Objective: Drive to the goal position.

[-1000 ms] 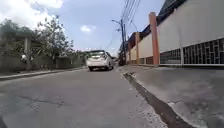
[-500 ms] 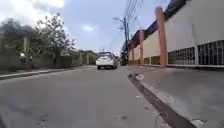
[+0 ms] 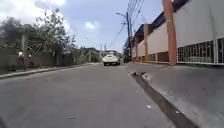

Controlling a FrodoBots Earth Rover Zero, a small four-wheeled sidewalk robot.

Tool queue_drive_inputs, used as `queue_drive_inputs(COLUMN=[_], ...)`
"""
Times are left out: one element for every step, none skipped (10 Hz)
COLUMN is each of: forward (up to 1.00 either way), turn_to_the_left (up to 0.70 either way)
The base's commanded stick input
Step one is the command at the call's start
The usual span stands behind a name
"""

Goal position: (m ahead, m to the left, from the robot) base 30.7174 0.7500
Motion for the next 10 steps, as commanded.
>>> queue_drive_inputs(forward=[1.00, 1.00, 1.00, 1.00, 1.00, 1.00, 1.00, 1.00, 1.00, 1.00], turn_to_the_left=[0.00, 0.00, 0.00, 0.00, 0.00, 0.00, 0.00, 0.00, 0.00, 0.00])
